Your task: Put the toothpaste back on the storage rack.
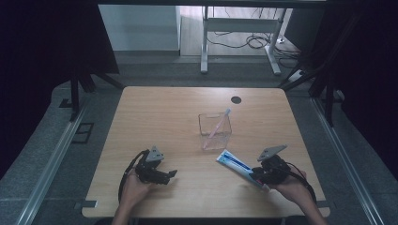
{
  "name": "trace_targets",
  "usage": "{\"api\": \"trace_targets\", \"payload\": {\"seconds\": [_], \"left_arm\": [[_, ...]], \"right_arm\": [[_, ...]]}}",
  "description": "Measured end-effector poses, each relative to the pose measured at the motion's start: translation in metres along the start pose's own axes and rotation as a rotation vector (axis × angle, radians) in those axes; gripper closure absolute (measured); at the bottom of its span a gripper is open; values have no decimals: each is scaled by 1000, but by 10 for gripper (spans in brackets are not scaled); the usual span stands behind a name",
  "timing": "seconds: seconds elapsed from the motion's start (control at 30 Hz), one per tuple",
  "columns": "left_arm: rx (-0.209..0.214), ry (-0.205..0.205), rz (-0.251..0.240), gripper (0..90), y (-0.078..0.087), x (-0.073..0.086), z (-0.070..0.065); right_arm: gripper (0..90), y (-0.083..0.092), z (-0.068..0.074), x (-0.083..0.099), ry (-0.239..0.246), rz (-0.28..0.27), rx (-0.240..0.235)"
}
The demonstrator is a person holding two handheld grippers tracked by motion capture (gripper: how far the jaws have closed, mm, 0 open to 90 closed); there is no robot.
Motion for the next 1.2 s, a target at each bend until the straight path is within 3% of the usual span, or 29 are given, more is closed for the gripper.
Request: {"api": "trace_targets", "payload": {"seconds": [0.4,0.7,1.2], "left_arm": [[-1,4,11,129,-1,2,0],[-1,3,12,128,-1,2,0],[1,-2,22,129,-3,3,0]], "right_arm": [[605,-13,-10,-6,16,157,8],[563,-26,-11,-16,15,240,5],[502,-47,-14,-21,-7,304,-10]]}}
Point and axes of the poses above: each handheld gripper's, and its own axes: y roughly backward along the jaws, x roughly out of its underside, z roughly to its left, the point moved 7 cm from there along -y, roughly forward along the jaws, and after that the axes turned 9 degrees about y, right-handed, at the moved point
